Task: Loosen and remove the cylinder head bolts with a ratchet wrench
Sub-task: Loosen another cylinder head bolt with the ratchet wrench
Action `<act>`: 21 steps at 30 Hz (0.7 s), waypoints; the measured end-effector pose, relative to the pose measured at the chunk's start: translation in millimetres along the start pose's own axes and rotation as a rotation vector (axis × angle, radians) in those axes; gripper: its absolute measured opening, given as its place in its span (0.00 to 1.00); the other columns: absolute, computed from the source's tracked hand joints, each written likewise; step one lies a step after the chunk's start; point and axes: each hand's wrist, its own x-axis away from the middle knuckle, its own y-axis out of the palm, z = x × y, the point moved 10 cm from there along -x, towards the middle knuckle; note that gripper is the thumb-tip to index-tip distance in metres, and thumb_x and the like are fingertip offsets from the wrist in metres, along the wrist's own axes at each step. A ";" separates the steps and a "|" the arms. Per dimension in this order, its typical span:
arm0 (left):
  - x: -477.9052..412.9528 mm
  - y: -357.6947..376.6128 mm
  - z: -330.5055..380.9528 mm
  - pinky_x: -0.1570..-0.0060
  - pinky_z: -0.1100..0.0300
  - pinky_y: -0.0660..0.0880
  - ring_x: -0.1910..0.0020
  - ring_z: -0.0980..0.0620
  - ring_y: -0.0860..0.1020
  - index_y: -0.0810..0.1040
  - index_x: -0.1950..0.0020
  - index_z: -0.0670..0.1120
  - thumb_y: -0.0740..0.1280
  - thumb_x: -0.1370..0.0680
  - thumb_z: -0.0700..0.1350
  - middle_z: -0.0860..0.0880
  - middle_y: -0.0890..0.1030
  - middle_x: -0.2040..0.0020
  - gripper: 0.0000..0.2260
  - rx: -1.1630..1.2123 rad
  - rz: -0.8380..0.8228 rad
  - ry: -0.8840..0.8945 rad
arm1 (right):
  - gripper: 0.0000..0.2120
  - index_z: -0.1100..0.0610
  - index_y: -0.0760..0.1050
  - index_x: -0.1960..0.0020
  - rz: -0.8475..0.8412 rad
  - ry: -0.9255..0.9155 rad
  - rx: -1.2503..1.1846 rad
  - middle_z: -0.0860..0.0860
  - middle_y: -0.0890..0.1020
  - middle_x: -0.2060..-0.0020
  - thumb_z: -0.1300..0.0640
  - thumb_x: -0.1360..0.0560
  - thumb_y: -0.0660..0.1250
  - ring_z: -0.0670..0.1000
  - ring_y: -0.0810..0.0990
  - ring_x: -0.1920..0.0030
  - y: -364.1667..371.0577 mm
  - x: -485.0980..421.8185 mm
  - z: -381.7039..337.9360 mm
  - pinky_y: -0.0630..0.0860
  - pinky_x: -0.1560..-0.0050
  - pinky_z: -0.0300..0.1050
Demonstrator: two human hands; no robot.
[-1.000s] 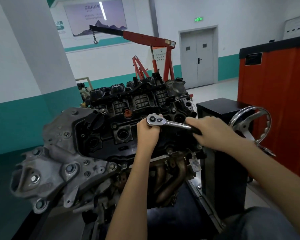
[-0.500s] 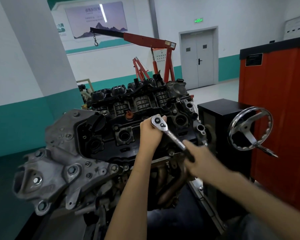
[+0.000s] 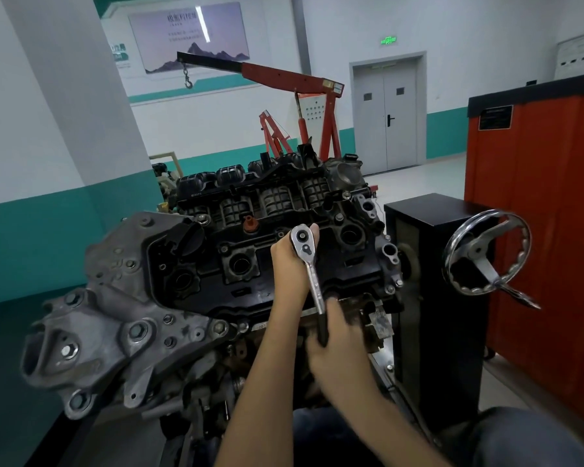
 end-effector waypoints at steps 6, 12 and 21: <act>-5.4 0.2 -10.2 0.65 0.60 0.61 0.70 0.57 0.60 0.61 0.71 0.52 0.68 0.21 0.43 0.57 0.62 0.75 0.22 -0.011 -0.089 -0.045 | 0.15 0.56 0.69 0.44 -0.171 -0.050 0.108 0.48 0.70 0.70 0.65 0.29 0.64 0.44 0.69 0.74 -18.5 -14.1 4.7 0.66 0.74 0.33; -13.3 5.5 -4.1 0.62 0.64 0.69 0.67 0.62 0.72 0.77 0.74 0.59 0.65 0.24 0.37 0.60 0.74 0.74 0.23 -0.089 -0.179 -0.012 | 0.13 0.50 0.67 0.42 -0.303 -0.427 0.898 0.49 0.76 0.61 0.58 0.25 0.64 0.52 0.79 0.61 -95.9 -94.2 -19.3 0.67 0.67 0.39; 0.7 2.6 -3.5 0.68 0.64 0.60 0.72 0.58 0.59 0.59 0.71 0.53 0.65 0.19 0.42 0.58 0.61 0.75 0.24 0.044 -0.058 -0.025 | 0.15 0.48 0.60 0.55 -0.099 -0.187 0.358 0.45 0.69 0.72 0.61 0.28 0.65 0.49 0.70 0.72 -52.8 -27.2 -2.3 0.61 0.73 0.36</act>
